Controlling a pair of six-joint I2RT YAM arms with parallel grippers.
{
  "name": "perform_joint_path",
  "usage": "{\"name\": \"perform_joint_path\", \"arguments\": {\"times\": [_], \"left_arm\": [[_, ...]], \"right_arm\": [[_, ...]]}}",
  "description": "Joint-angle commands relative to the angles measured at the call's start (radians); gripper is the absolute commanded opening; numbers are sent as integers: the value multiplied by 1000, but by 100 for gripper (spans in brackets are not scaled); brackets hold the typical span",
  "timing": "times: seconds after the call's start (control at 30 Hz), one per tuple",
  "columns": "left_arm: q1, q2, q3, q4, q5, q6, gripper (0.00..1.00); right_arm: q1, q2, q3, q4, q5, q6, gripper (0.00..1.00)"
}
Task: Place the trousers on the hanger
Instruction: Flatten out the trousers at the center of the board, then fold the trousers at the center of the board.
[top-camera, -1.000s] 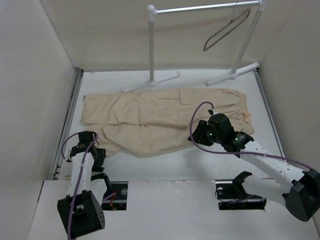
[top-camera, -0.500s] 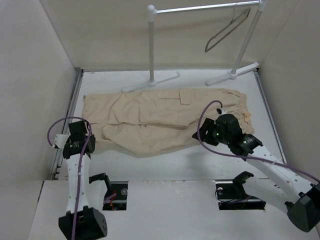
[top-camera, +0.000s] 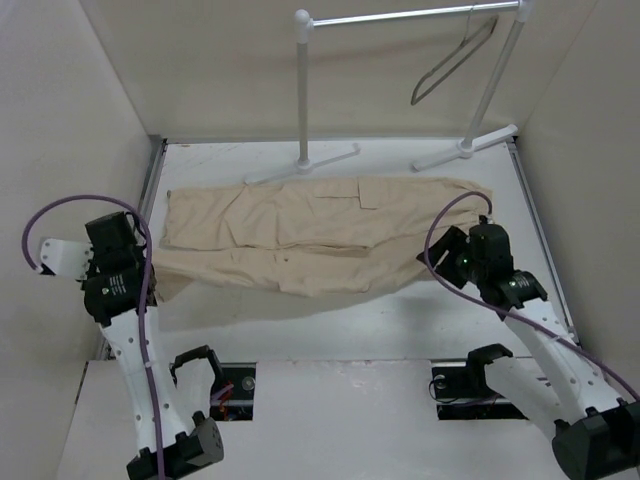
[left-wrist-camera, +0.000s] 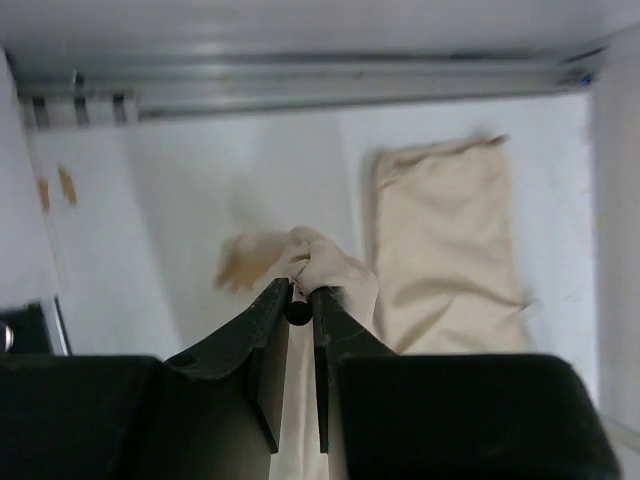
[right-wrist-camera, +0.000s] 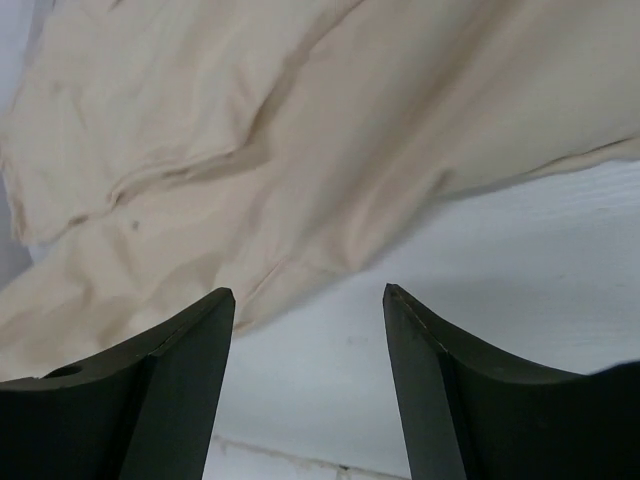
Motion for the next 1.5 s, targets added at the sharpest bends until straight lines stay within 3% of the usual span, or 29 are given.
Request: {"name": "perform_joint_path", "arguments": {"times": [0.0,0.1,0.2,0.27,0.4,0.43,0.5,0.7,0.8,1.13,1.2,1.37,1.47], "left_arm": [[-13,7,88,-4,-192,138,1],[0,-17,-19,24,-177,137,2],[28,-60,-141,77,-73,82,2],[36,-62,-169,96,-24,55,2],[3,-68,-161,97,18,-1,2],[0,-68,-161,99,34,-26,2],[3,-31,-155,122,74,-85,2],[-3,75,-133,238,110,-133,2],[-3,98,-159,275,104,-135,2],[-4,141,-193,304,50,-117,2],[-4,159,-198,318,26,-103,2],[-4,196,-225,347,-13,-46,1],[-15,193,-227,335,-46,23,0]], "right_arm": [[-73,-24,-11,-61,35,24,68],[-111,-22,-13,-103,82,36,69],[-172,-21,-13,-145,134,45,66],[-214,-12,-19,-170,180,56,56],[-335,30,-43,-184,242,70,18],[-362,57,-37,-182,240,82,15],[-393,129,-22,-149,230,102,17],[-465,307,24,-60,307,143,51],[-502,358,22,-32,346,140,53],[-510,534,33,184,314,148,46],[-510,567,36,207,279,148,38],[-508,544,19,197,271,149,5],[-510,393,-8,111,283,159,1]]}}
